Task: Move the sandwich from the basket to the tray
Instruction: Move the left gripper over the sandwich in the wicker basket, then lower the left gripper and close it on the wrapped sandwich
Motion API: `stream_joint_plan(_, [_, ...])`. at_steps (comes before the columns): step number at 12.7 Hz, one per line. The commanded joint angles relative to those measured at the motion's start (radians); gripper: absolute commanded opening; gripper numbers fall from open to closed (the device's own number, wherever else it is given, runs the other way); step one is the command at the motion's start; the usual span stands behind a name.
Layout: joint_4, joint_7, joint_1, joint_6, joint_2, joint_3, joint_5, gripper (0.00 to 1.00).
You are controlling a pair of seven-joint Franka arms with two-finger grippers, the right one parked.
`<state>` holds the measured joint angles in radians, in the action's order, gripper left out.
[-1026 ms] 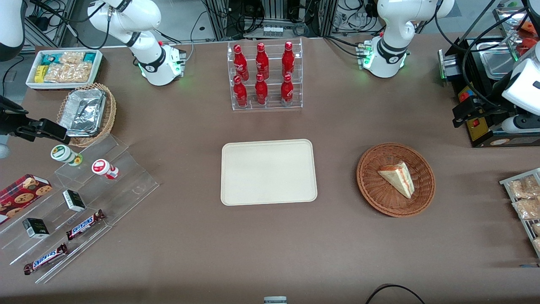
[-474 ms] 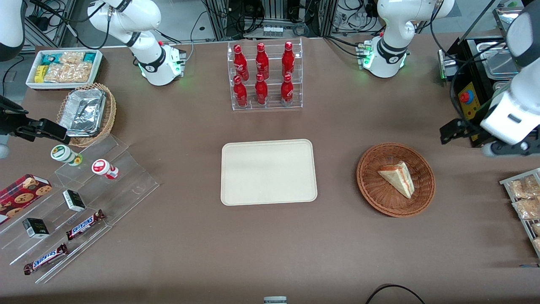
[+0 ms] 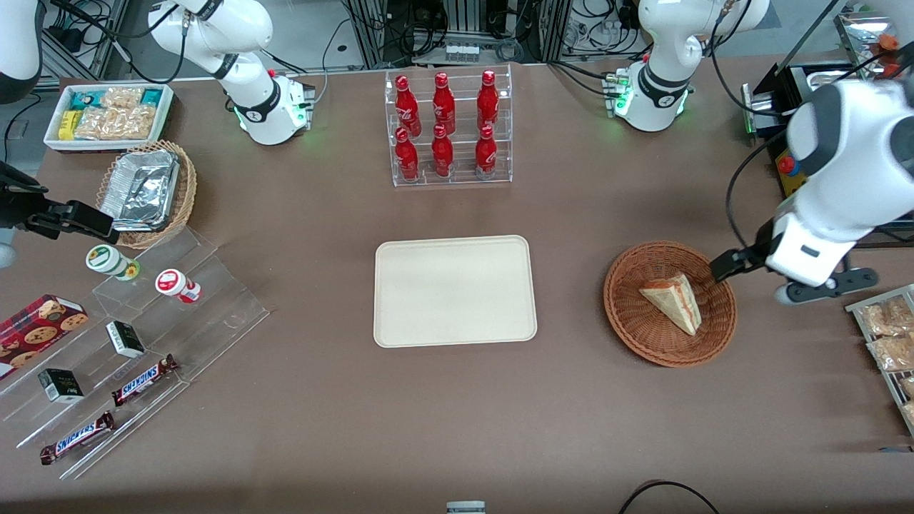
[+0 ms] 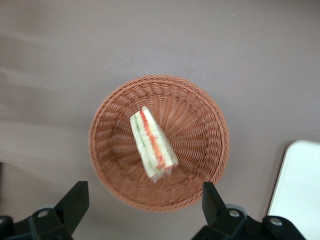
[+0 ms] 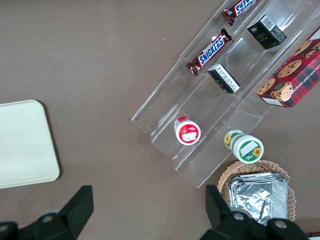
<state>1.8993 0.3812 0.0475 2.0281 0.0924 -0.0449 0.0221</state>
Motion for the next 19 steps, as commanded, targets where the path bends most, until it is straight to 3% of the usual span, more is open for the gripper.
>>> stream_joint_plan(1, [0.171, 0.175, 0.011, 0.169, -0.046, 0.000, -0.002, 1.00])
stream_joint_plan(6, [0.333, 0.387, 0.023, 0.377, -0.039, -0.001, -0.004, 1.00])
stream_joint_plan(19, [0.357, 0.426, 0.022, 0.555, 0.148, 0.000, -0.014, 1.00])
